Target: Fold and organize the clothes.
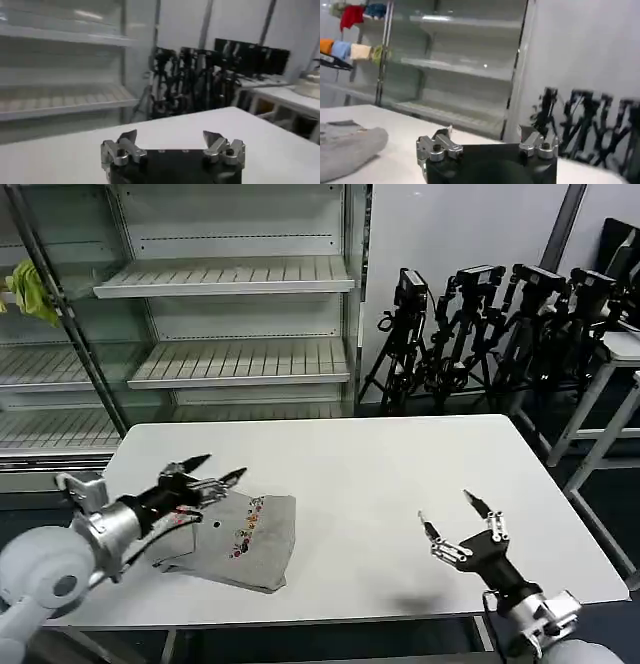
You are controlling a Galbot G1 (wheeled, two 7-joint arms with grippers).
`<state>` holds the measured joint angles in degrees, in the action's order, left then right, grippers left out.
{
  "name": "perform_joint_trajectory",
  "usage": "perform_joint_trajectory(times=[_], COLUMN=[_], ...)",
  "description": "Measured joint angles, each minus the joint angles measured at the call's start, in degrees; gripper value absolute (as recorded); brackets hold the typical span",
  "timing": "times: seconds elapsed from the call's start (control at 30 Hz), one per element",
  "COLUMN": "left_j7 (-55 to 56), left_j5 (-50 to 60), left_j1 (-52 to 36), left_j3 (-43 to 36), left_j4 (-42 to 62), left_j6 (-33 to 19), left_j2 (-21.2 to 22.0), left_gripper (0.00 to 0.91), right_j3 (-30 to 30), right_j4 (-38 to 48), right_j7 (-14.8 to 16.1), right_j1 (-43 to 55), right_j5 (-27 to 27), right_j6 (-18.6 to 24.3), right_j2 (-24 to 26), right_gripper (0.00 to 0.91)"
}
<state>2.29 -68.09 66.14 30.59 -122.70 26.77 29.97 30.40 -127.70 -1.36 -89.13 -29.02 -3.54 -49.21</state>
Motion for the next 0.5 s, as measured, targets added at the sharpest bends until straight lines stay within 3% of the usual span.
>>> perform_joint_trajectory(times=[0.27,0.5], left_j7=[0.37,0.34], left_j5=[6.09,11.18], left_j1=[9.41,15.95], left_j3=[12.40,18.22], left_j4=[-0.95,-2.04], left_j6=[1.19,1.48], left_j2=[1.56,4.19], left_gripper=[0.907,0.907], right_j3=[-14.63,-26.06], right_j4=[2.83,4.68], right_j7=[-4.17,-7.02], right_j1=[9.80,17.12], right_j5=[-8.05,-12.74], right_j6=[-3.81,-6.93], right_j2=[-1.71,-4.59], right_gripper=[0.907,0.907])
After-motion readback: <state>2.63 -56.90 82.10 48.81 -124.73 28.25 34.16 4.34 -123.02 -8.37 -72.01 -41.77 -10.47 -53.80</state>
